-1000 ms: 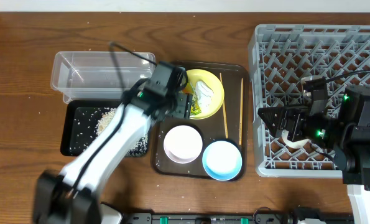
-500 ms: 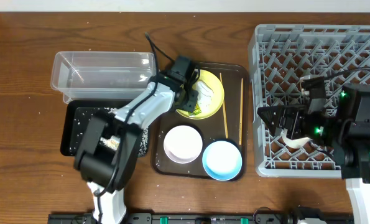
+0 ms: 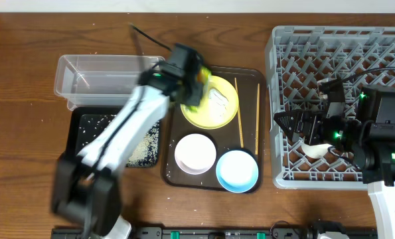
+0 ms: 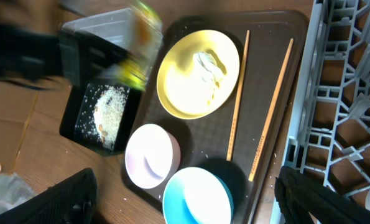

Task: Sort waste into correct bins and load items into the dishwasher rack
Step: 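Pick the snack wrapper off the yellow plate and drop it in the clear bin, then pick the white tissue off the yellow plate and drop it in the clear bin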

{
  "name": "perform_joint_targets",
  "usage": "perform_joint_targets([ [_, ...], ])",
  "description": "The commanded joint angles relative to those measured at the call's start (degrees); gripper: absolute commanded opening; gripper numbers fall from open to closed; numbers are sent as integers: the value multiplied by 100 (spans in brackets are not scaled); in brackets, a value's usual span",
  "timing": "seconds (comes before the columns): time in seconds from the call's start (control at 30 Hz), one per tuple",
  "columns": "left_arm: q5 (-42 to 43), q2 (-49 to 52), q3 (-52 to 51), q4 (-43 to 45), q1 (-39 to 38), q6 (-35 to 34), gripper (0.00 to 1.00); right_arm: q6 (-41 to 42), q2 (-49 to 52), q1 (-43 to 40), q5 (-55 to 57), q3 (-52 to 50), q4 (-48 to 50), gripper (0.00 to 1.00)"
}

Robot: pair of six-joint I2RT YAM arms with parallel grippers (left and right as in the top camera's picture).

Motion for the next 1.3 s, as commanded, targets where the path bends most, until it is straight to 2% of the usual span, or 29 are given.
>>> perform_joint_targets([
  [0.0, -942, -286, 83, -208, 306, -48, 6, 42, -4, 85, -33, 59, 0, 90],
  [0.07, -1340, -216, 55, -234, 568, -48, 6, 42, -4, 85, -33, 59, 0, 90],
  [0.23, -1283, 157, 52, -35, 1093, -50, 7, 42, -4, 85, -33, 59, 17, 90],
  [0.27, -1224, 170, 59, -20, 1108, -50, 13, 42, -4, 85, -33, 59, 17, 90],
  [0.33, -809, 129, 90, -2, 1073, -48, 56, 42, -4, 85, -33, 59, 13, 90],
  [0.37, -487, 87, 120, -2, 1003, -48, 64, 39, -4, 85, -33, 59, 11, 90],
  [0.4, -225, 48, 144, 4, 918, -50, 67, 42, -4, 85, -33, 59, 11, 90],
  [0.47, 203, -13, 155, 68, 645, -48, 67, 42, -4, 85, -33, 59, 17, 90],
  [0.53, 291, 9, 144, 85, 302, -48, 66, 39, -4, 85, -31, 59, 13, 90],
  [0.73, -245, 734, 35, 247, -793, -2, 64, 37, -4, 85, -31, 59, -70, 90],
  [0.87, -299, 1438, 35, 566, -1095, -2, 64, 39, -4, 85, -31, 59, -74, 90],
  [1.03, -299, 2041, 35, 776, -1121, -7, 64, 37, -4, 85, -33, 59, -111, 90],
  [1.1, -297, 2144, 35, 763, -1117, -7, 55, 39, -4, 85, -33, 59, -114, 90],
  [1.17, -295, 2133, 46, 706, -1119, -7, 25, 39, -4, 85, -33, 59, -111, 89],
  [1.2, -295, 2059, 96, 619, -1117, -7, 13, 39, -7, 85, -33, 59, -109, 89],
  [1.23, -297, 1954, 177, 490, -1099, -7, 6, 39, -7, 85, -33, 59, -109, 89],
  [1.27, -297, 1832, 273, 356, -1075, -7, 6, 37, -4, 85, -31, 59, -109, 89],
])
